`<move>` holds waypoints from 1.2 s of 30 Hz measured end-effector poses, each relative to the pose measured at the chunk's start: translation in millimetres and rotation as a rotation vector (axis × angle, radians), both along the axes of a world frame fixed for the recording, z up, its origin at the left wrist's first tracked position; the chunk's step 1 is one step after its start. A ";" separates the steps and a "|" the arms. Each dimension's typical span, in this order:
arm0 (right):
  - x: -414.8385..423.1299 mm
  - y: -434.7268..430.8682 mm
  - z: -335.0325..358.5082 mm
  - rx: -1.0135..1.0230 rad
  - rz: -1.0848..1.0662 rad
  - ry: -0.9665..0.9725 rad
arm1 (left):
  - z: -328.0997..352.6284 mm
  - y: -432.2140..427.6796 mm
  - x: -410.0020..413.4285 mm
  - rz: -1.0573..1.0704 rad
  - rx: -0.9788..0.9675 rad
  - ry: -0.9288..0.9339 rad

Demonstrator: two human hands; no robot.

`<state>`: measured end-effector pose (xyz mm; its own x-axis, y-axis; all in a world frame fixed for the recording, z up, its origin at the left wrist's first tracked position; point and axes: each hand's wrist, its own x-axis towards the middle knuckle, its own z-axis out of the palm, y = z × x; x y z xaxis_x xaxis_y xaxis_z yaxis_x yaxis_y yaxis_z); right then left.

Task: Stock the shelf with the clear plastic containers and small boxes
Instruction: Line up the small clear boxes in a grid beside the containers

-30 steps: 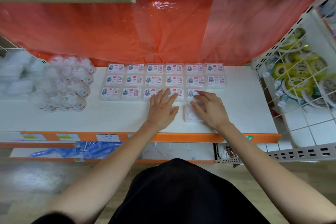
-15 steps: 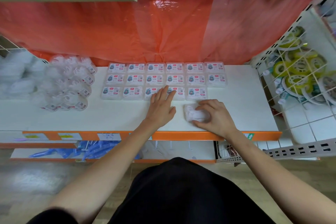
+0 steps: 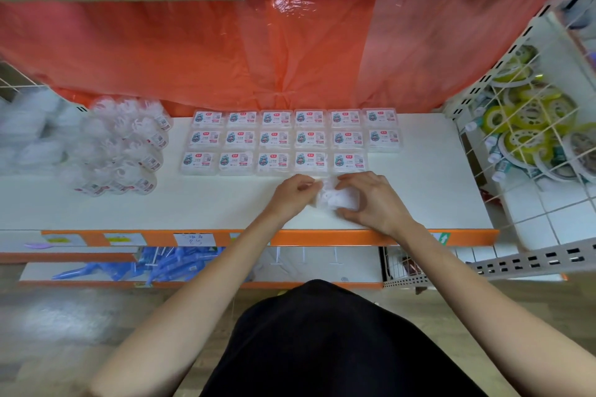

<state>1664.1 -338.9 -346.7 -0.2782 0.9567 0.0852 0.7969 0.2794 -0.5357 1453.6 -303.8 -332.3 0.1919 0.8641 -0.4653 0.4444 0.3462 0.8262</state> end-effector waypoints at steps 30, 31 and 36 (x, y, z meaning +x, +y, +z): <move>-25.4 2.1 22.8 -0.190 -0.207 0.793 | 28.9 7.9 -15.2 0.333 -0.320 -0.516; -25.4 2.0 21.3 -0.181 -0.207 0.772 | 27.9 8.0 -15.1 0.346 -0.306 -0.520; -26.1 3.0 14.2 -0.221 -0.260 0.809 | 24.7 6.9 -17.9 0.335 -0.185 -0.517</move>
